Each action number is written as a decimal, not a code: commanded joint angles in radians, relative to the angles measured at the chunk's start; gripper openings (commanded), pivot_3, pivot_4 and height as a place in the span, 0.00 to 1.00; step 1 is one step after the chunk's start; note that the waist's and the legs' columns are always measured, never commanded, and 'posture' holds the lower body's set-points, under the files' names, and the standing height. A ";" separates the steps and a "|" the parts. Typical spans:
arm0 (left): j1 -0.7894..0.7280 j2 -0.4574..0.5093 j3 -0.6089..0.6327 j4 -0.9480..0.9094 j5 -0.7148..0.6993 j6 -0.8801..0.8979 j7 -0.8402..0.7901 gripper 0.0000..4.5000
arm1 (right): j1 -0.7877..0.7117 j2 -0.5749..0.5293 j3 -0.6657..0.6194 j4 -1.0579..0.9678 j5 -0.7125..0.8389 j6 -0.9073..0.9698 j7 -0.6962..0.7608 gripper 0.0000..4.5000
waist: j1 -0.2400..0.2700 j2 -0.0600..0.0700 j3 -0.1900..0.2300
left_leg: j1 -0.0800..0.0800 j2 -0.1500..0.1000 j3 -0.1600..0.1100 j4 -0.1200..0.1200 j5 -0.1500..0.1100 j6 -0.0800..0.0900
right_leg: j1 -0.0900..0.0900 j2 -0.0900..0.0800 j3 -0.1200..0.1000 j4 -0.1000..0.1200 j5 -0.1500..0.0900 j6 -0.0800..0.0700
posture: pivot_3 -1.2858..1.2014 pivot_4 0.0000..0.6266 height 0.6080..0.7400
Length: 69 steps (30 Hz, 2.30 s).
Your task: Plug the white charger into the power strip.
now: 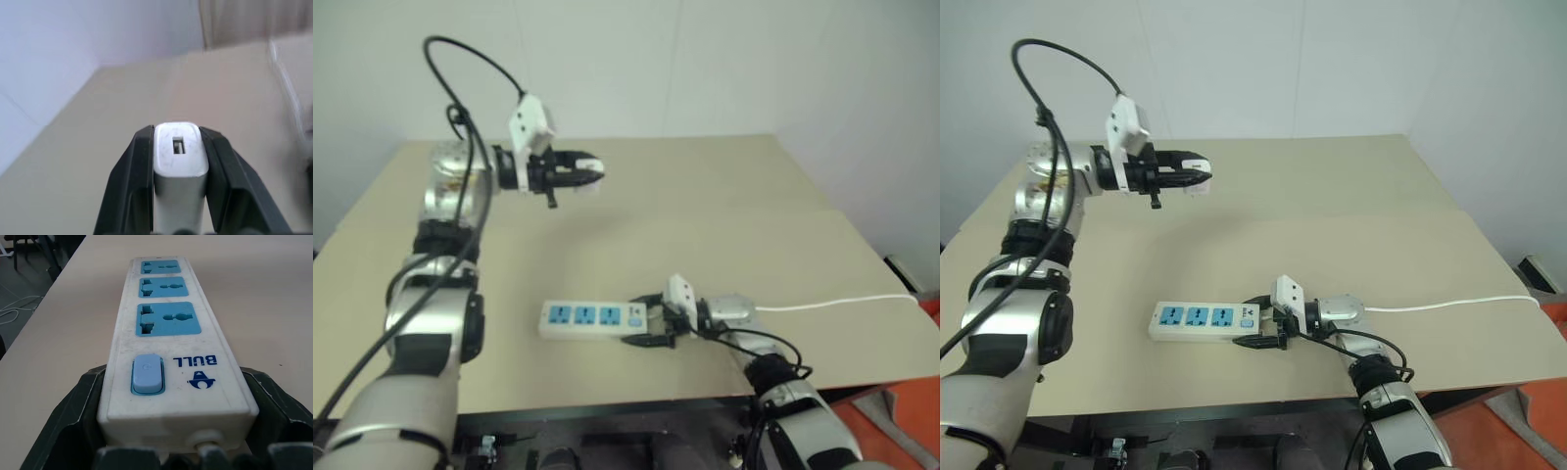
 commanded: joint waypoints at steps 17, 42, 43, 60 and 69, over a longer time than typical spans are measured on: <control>0.628 -0.065 -0.033 -0.607 -0.276 0.086 -0.025 0.23 | 0.002 0.015 0.012 -0.008 0.013 0.017 0.023 0.76 | 0.008 0.001 0.000 | 0.007 0.000 0.000 0.001 0.000 0.000 | 0.008 0.000 0.000 -0.001 0.001 0.001 | 0.52 0.24 1.00; 0.683 -0.082 -0.110 -0.516 -0.214 -0.081 -0.048 0.23 | 0.005 0.021 0.011 -0.012 0.010 0.019 0.013 0.76 | 0.006 0.001 0.000 | 0.008 0.000 0.000 0.001 0.000 0.000 | 0.008 0.000 0.000 -0.002 0.000 0.001 | 0.52 0.24 1.00; 0.683 -0.082 -0.110 -0.516 -0.214 -0.081 -0.047 0.23 | 0.005 0.021 0.011 -0.012 0.011 0.019 0.012 0.76 | 0.006 0.001 0.000 | 0.008 0.000 0.000 0.001 0.000 0.000 | 0.008 0.000 0.000 -0.001 0.000 0.001 | 0.52 0.24 1.00; 0.688 -0.109 -0.138 -0.426 -0.161 -0.171 -0.032 0.23 | 0.001 0.020 0.009 -0.009 0.011 0.022 0.013 0.76 | 0.008 0.001 -0.001 | 0.009 0.000 0.000 0.001 0.000 0.000 | 0.009 0.000 0.000 -0.002 0.000 0.001 | 0.52 0.24 1.00; 0.696 -0.097 -0.161 -0.361 -0.132 -0.209 -0.056 0.23 | -0.002 0.018 0.008 -0.007 0.011 0.023 0.014 0.76 | 0.007 0.001 -0.001 | 0.012 0.000 0.001 0.001 0.000 0.000 | 0.013 0.000 0.001 -0.003 0.000 0.001 | 0.52 0.24 1.00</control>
